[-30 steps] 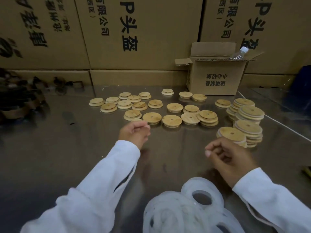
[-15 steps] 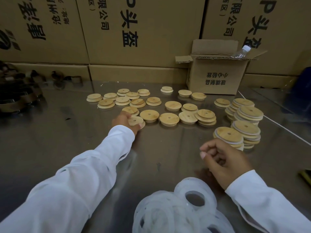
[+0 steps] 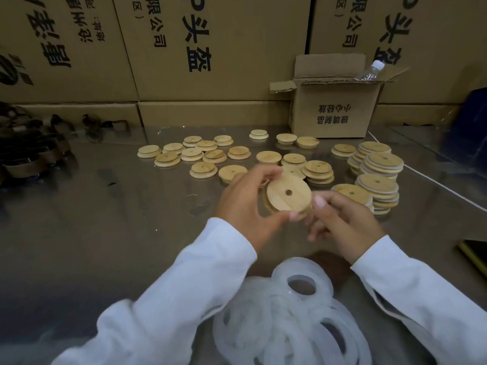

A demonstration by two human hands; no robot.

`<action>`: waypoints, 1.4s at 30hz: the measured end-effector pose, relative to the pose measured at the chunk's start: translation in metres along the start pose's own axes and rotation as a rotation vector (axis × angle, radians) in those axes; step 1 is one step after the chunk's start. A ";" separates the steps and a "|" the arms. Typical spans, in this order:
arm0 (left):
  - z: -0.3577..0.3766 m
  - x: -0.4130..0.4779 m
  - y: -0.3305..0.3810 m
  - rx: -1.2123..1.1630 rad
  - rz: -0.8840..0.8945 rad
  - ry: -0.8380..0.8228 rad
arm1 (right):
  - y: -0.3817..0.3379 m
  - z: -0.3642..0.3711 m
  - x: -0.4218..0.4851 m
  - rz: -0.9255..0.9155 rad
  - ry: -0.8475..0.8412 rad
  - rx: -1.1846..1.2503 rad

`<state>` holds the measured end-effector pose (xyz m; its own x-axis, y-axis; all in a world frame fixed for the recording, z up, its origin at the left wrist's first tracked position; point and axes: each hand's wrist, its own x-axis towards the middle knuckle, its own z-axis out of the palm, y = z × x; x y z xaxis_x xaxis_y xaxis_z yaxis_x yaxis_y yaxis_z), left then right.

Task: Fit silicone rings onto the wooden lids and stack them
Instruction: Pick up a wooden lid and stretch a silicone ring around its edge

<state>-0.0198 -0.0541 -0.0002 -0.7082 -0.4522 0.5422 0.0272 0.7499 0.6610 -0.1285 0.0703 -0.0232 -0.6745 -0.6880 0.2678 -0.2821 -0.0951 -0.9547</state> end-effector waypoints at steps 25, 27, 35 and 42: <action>0.015 -0.014 -0.026 -0.957 -0.657 -0.016 | 0.005 -0.009 -0.015 -0.118 -0.377 -0.683; 0.016 -0.015 -0.026 -0.952 -0.674 -0.025 | 0.004 -0.009 -0.014 -0.140 -0.378 -0.691; 0.017 -0.015 -0.025 -0.947 -0.709 -0.015 | 0.004 -0.007 -0.015 -0.170 -0.423 -0.644; 0.015 -0.016 -0.023 -0.944 -0.719 -0.023 | 0.002 -0.004 -0.015 -0.139 -0.344 -0.531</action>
<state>-0.0198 -0.0570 -0.0315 -0.7860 -0.6078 -0.1133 0.1203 -0.3300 0.9363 -0.1214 0.0836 -0.0285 -0.3752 -0.8944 0.2435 -0.7097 0.1082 -0.6961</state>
